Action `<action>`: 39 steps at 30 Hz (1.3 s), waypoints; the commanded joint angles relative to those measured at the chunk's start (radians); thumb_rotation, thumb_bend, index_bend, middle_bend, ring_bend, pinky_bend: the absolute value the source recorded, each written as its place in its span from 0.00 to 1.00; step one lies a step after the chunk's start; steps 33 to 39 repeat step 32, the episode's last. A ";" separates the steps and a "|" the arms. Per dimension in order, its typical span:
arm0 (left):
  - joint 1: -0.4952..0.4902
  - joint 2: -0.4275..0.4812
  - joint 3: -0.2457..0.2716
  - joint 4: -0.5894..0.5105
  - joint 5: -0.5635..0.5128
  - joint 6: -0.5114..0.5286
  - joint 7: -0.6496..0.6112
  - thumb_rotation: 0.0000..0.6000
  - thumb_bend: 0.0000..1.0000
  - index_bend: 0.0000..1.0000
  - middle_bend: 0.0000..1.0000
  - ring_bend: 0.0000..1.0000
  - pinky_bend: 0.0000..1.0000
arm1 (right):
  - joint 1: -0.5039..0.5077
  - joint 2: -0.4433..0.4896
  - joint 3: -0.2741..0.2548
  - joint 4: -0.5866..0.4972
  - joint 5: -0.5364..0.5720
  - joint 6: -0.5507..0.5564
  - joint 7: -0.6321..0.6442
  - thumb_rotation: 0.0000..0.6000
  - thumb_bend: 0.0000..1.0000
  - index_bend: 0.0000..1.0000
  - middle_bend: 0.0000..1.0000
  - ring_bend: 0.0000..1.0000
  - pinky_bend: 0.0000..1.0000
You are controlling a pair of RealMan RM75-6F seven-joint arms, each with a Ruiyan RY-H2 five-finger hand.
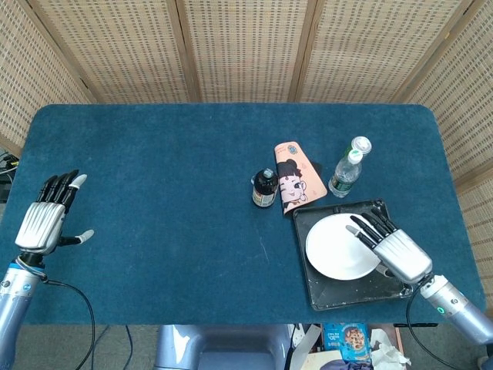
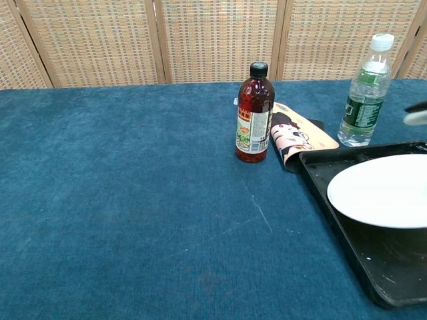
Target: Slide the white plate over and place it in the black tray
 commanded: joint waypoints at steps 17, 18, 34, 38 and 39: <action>0.051 0.007 0.017 -0.036 0.015 0.082 0.072 1.00 0.00 0.00 0.00 0.00 0.00 | -0.116 0.132 0.080 -0.263 0.181 -0.006 -0.155 1.00 0.00 0.00 0.00 0.00 0.00; 0.058 0.007 0.018 -0.041 0.011 0.090 0.082 1.00 0.00 0.00 0.00 0.00 0.00 | -0.124 0.125 0.092 -0.274 0.201 0.002 -0.156 1.00 0.00 0.00 0.00 0.00 0.00; 0.137 0.051 0.062 -0.128 0.021 0.157 0.168 1.00 0.00 0.00 0.00 0.00 0.00 | -0.255 -0.012 0.193 -0.393 0.342 0.153 -0.277 1.00 0.00 0.00 0.00 0.00 0.00; 0.137 0.051 0.062 -0.128 0.021 0.157 0.168 1.00 0.00 0.00 0.00 0.00 0.00 | -0.255 -0.012 0.193 -0.393 0.342 0.153 -0.277 1.00 0.00 0.00 0.00 0.00 0.00; 0.137 0.051 0.062 -0.128 0.021 0.157 0.168 1.00 0.00 0.00 0.00 0.00 0.00 | -0.255 -0.012 0.193 -0.393 0.342 0.153 -0.277 1.00 0.00 0.00 0.00 0.00 0.00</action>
